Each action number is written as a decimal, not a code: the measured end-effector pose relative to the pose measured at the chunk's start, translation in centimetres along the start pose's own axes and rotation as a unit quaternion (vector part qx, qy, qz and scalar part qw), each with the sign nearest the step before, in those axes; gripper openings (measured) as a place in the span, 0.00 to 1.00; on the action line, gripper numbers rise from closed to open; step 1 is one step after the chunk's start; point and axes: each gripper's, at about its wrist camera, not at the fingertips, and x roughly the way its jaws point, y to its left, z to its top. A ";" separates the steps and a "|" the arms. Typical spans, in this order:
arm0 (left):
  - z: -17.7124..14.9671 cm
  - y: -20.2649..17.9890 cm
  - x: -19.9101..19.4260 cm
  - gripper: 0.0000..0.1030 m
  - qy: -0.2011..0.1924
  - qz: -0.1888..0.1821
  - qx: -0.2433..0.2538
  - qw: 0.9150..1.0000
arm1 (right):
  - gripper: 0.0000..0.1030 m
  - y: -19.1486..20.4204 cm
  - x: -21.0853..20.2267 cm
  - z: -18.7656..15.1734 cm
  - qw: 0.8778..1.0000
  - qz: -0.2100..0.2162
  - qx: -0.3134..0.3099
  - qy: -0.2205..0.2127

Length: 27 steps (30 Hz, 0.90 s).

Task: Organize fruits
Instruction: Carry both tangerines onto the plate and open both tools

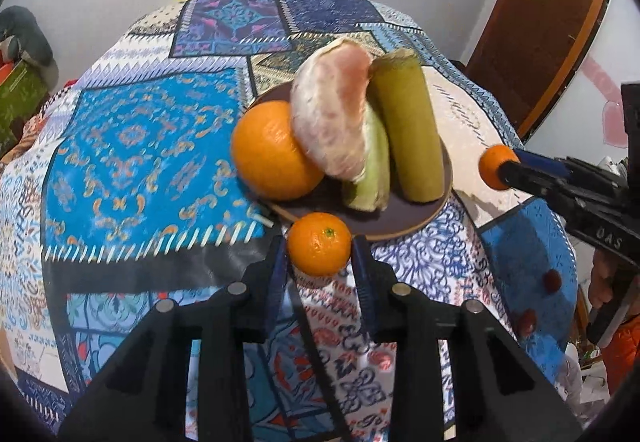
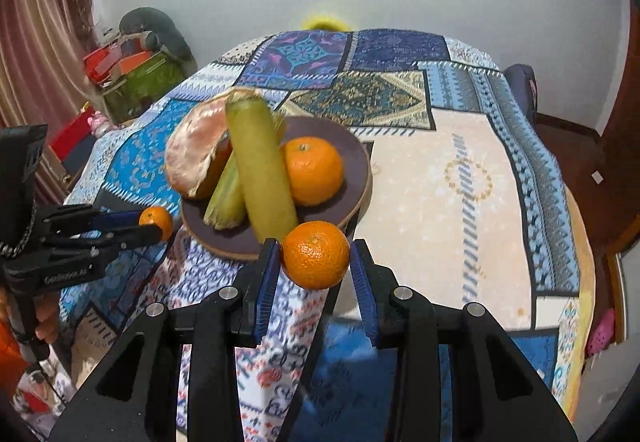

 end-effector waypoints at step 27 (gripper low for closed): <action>1.5 -0.5 2.5 0.32 -0.002 0.002 -0.005 1.000 | 0.32 -1.0 4.7 2.0 1.000 0.003 0.002 0.016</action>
